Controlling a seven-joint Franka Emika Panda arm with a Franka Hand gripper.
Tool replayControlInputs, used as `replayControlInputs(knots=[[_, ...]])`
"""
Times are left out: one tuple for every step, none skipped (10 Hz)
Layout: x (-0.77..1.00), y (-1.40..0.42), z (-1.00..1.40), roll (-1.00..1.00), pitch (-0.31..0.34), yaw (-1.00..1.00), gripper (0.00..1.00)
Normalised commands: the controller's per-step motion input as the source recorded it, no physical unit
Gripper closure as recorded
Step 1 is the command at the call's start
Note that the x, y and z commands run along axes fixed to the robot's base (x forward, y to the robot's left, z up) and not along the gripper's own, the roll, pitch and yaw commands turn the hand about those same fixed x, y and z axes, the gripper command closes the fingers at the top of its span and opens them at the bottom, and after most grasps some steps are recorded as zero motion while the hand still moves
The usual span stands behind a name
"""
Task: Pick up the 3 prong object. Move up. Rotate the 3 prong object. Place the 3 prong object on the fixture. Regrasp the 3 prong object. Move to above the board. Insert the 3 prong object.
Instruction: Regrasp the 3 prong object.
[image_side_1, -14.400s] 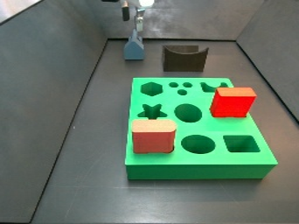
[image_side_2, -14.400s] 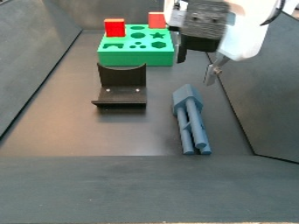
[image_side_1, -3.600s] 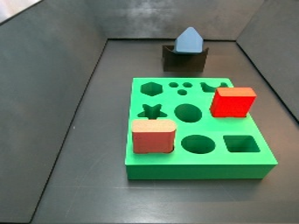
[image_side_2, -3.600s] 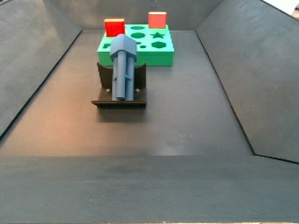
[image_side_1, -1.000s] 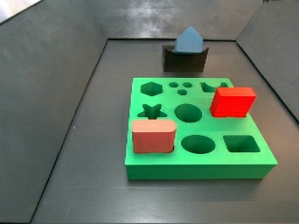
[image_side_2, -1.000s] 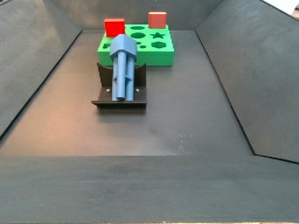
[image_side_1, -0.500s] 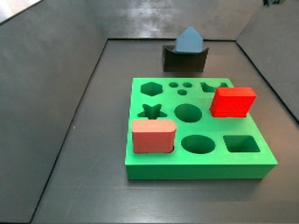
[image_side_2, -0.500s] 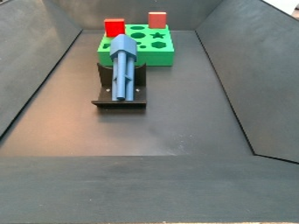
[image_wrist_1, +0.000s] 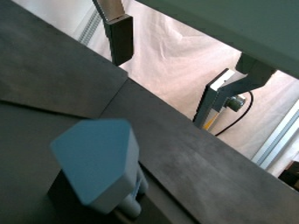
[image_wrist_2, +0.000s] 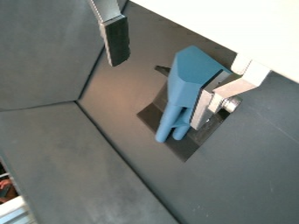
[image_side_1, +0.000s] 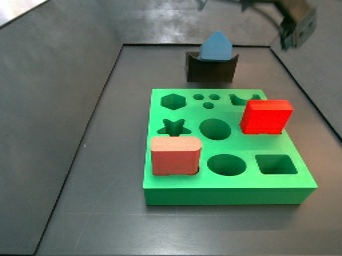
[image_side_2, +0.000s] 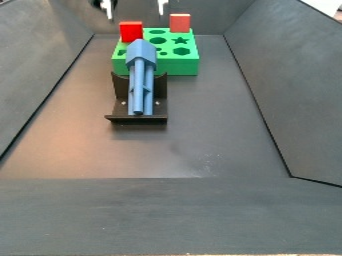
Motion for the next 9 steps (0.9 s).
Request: replayControlInputs(knots=[[0.09,0.02,-1.0,0.08,-0.049,0.08,0.0],[0.11,0.02,-1.0,0.07,-0.054,0.07,0.0],[0.12,0.01,-1.0,0.08,-0.053,0.05,0.0],[0.13,0.0,-1.0,0.08,-0.046,0.03,0.0],[0.12,0.0,-0.84,0.08,-0.035,0.02,0.0],[0.11,0.0,-0.63,0.07,-0.023,0.01,0.0],[0.1,0.0,-0.48,0.07,-0.015,0.01,0.0],[0.09,0.0,-0.33,0.07,-0.008,0.02,0.0],[0.08,-0.01,-0.18,0.07,-0.002,0.02,0.0]])
